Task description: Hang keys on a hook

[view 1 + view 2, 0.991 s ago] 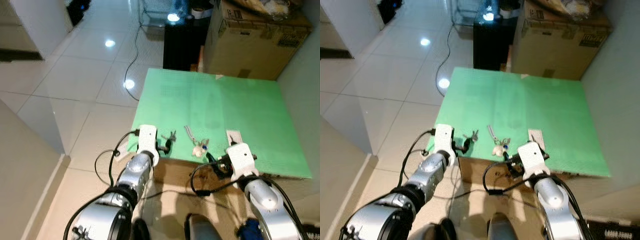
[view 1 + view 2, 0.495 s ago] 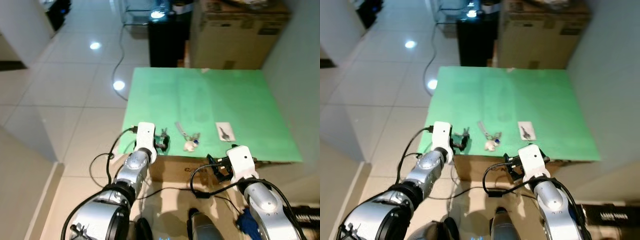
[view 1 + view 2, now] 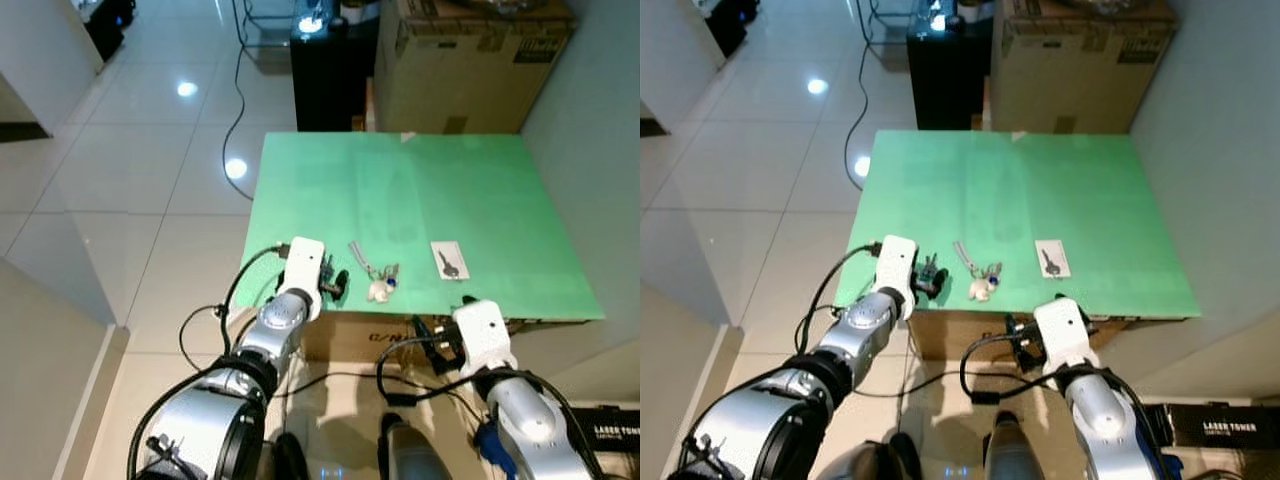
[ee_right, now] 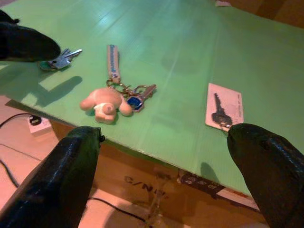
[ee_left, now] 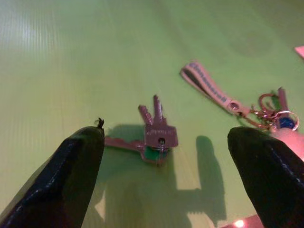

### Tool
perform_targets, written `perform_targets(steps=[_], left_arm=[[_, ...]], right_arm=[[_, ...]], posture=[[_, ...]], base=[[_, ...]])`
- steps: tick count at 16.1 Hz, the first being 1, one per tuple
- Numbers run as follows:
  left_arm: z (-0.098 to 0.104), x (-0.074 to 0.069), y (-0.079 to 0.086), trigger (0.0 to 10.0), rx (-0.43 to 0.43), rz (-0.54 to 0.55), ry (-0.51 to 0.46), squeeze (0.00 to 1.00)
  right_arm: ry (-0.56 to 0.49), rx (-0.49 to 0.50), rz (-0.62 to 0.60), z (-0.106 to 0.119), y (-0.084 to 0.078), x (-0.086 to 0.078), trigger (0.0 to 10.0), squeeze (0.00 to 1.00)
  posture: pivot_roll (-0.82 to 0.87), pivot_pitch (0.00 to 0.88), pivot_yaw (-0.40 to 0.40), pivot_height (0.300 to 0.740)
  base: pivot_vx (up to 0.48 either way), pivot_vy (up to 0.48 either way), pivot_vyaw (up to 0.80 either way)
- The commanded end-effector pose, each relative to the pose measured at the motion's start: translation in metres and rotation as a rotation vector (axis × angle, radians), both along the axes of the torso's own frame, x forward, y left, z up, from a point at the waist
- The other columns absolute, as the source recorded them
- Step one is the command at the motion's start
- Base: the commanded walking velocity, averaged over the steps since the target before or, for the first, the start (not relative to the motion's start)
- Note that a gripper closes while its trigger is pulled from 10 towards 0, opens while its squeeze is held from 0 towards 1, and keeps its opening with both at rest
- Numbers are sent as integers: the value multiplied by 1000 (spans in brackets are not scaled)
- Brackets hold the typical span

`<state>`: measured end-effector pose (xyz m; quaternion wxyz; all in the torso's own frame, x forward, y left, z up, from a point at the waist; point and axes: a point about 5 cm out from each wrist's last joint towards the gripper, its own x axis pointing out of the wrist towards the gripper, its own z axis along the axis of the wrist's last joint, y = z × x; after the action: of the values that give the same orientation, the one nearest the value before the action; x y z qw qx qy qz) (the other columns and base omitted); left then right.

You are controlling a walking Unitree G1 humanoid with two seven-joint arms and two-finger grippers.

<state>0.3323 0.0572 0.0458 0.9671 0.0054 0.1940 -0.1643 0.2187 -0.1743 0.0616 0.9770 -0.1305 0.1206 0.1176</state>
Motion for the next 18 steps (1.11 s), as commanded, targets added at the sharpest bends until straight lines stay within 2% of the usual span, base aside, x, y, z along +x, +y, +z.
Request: perform_targets(steps=[1, 3, 4, 6, 12, 13, 14, 15, 18], left_arm=[[-1, -1, -3, 10000, -8, 2, 30, 0], [-5, -5, -12, 9686, -20, -35, 52, 0], [-7, -8, -15, 10000, -17, -47, 62, 0], [-12, -14, -20, 10000, 2, -72, 80, 0], [-20, -20, -19, 10000, 21, -84, 118, 0], [-22, -23, -21, 4706, 15, -101, 131, 0], [-23, -23, -22, 2667, 12, -107, 135, 0], [-24, -24, -21, 0, 23, -108, 139, 0], [-24, -24, -20, 0, 42, -106, 137, 0]], right_arm=[[3, 7, 4, 1, 3, -4, 10000, 0], [6, 9, 6, 2, 5, -9, 10000, 0], [7, 8, 4, 3, 5, -11, 10000, 0], [7, 8, -1, 4, 4, -13, 10000, 0], [19, 6, -4, 4, 4, -16, 10000, 0], [20, 5, -2, 4, 4, -15, 10000, 0], [21, 4, -2, 4, 3, -15, 10000, 0], [19, 4, -1, 5, 3, -14, 10000, 0], [17, 7, -1, 5, 4, -12, 10000, 0]], posture=[[-373, 200, 112, 740], [-386, 213, 122, 740], [-390, 216, 124, 740], [-399, 221, 128, 740], [-402, 215, 126, 740], [-402, 213, 126, 740], [-402, 213, 126, 740], [-404, 202, 127, 740], [-406, 197, 130, 740]], base=[[0, 0, 0], [0, 0, 0], [0, 0, 0], [0, 0, 0], [0, 0, 0], [0, 0, 0], [0, 0, 0], [0, 0, 0], [0, 0, 0]])
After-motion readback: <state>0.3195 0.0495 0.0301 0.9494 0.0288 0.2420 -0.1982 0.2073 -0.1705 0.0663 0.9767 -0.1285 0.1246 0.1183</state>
